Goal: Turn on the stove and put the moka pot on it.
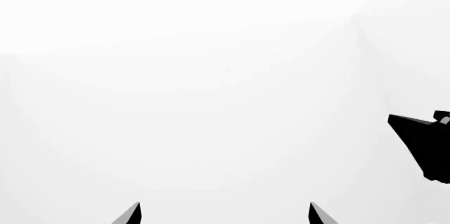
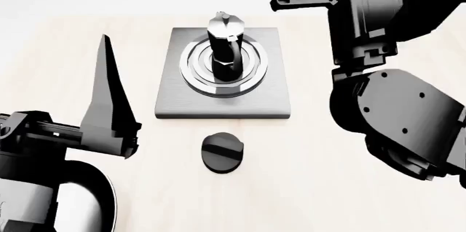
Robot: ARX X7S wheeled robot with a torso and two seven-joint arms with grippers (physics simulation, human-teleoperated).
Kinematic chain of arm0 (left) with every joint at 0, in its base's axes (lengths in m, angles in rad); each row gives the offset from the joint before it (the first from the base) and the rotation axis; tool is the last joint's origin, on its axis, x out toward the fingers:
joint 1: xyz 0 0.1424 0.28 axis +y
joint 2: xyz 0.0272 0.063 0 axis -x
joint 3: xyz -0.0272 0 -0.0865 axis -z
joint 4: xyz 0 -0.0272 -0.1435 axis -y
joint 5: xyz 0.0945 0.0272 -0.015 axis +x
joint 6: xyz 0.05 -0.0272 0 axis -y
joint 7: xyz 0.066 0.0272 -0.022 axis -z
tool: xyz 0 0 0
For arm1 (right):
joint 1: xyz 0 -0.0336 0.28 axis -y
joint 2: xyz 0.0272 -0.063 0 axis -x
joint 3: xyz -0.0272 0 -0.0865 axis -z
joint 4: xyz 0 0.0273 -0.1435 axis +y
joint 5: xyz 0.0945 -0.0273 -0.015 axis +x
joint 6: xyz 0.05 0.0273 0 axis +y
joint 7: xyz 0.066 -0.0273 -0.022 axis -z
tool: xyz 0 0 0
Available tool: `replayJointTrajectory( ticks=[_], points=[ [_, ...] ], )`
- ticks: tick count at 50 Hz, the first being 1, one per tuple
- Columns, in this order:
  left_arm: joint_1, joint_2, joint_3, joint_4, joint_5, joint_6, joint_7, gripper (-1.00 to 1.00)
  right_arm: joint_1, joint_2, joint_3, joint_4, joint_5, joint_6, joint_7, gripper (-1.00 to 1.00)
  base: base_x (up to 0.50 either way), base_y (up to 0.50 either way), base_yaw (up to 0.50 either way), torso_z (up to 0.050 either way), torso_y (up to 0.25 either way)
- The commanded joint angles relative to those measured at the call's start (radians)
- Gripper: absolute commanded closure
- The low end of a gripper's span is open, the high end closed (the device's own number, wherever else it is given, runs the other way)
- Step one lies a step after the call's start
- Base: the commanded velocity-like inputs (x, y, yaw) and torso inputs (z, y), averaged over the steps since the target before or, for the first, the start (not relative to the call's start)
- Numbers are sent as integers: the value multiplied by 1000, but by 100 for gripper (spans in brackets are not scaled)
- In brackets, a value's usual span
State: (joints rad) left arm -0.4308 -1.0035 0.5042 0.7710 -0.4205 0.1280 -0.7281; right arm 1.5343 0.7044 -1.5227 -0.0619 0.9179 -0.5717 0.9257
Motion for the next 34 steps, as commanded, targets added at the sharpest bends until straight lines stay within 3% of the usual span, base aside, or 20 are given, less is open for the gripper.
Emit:
replayJointTrajectory(
  ticks=[1,18,34],
  points=[
    [-31,-32,-19,51,-9,-53,-8,-100,84,207,9,-283,-43,105,154,-100,0,0,0,0,0],
    [-14,-88,-42,125,-22,-88,-41,-100,74,538,-9,-567,-164,150,235,-100,0,0,0,0,0],
    [70,-145,-65,170,7,-57,-94,-100,26,781,-25,-677,-226,45,239,-100,0,0,0,0,0]
  ],
)
